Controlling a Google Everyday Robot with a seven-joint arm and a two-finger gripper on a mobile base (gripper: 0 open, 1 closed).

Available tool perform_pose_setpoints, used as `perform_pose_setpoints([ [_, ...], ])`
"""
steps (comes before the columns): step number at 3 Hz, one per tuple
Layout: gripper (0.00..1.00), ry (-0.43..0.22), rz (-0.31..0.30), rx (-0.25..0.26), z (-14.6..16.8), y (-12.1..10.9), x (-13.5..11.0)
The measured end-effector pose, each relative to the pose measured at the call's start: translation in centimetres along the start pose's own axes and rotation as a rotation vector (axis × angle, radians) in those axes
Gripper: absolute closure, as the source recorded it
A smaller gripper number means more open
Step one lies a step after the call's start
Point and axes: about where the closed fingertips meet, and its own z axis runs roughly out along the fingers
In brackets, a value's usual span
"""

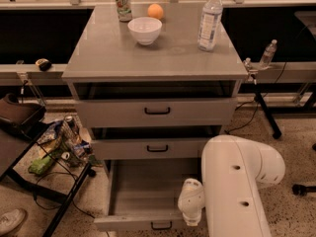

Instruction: Open bottom drawer

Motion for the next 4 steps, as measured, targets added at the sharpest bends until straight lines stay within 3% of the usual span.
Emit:
perform_pose_setpoints([
  [4, 0.11, 0.0, 0.0, 0.0, 0.01, 0.01, 0.0],
])
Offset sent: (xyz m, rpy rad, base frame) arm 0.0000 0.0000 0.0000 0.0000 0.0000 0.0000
